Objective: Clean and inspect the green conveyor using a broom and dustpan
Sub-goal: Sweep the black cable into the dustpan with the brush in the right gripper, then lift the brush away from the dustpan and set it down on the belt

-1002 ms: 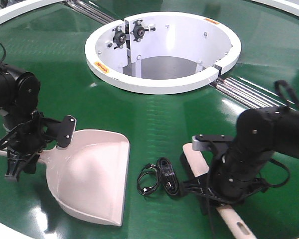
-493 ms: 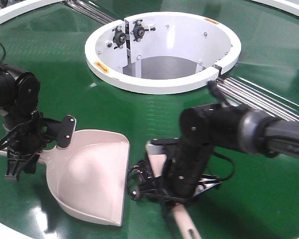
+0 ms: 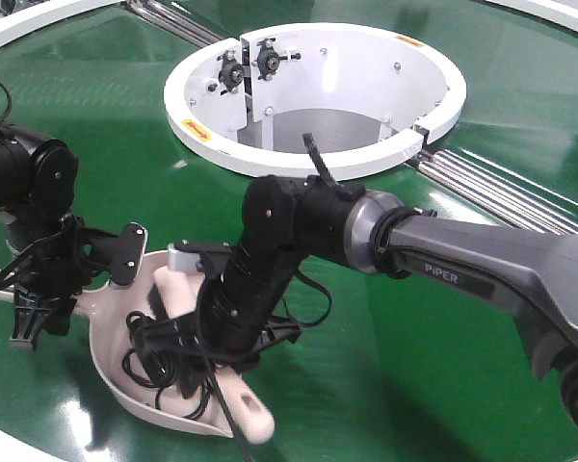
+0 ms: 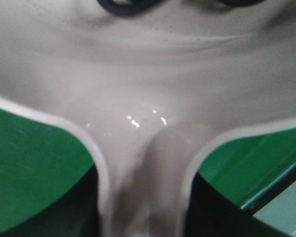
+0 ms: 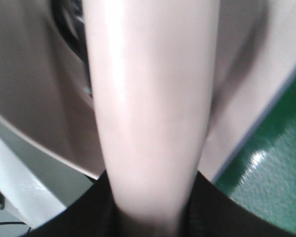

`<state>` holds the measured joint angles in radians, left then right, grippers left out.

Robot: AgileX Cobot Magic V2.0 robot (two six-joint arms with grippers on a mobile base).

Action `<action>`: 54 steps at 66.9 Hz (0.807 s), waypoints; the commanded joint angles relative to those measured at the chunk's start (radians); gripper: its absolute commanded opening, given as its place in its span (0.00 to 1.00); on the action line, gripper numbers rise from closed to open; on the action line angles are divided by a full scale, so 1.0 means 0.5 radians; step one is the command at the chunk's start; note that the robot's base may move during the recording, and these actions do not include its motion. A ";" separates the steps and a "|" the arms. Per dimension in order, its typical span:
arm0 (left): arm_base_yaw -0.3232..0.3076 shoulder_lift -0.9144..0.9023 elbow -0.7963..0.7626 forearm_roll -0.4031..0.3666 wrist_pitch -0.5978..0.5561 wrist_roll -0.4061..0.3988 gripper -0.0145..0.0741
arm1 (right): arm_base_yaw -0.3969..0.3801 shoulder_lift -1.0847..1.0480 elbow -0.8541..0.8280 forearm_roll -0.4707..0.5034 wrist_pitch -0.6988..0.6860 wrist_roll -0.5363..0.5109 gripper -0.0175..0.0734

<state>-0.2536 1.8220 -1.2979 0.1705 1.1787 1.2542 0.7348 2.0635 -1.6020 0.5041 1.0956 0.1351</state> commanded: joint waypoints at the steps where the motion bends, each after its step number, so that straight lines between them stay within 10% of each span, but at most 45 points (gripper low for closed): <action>1: -0.008 -0.090 -0.054 0.004 0.006 -0.020 0.15 | -0.010 -0.105 -0.119 0.058 0.002 -0.032 0.20; 54: -0.008 -0.090 -0.054 0.004 0.006 -0.020 0.15 | -0.597 -0.652 -0.114 -0.463 0.051 -0.156 0.20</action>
<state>-0.2536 1.8220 -1.2979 0.1705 1.1787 1.2542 0.4737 1.8392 -1.6351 0.3075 1.1315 0.0678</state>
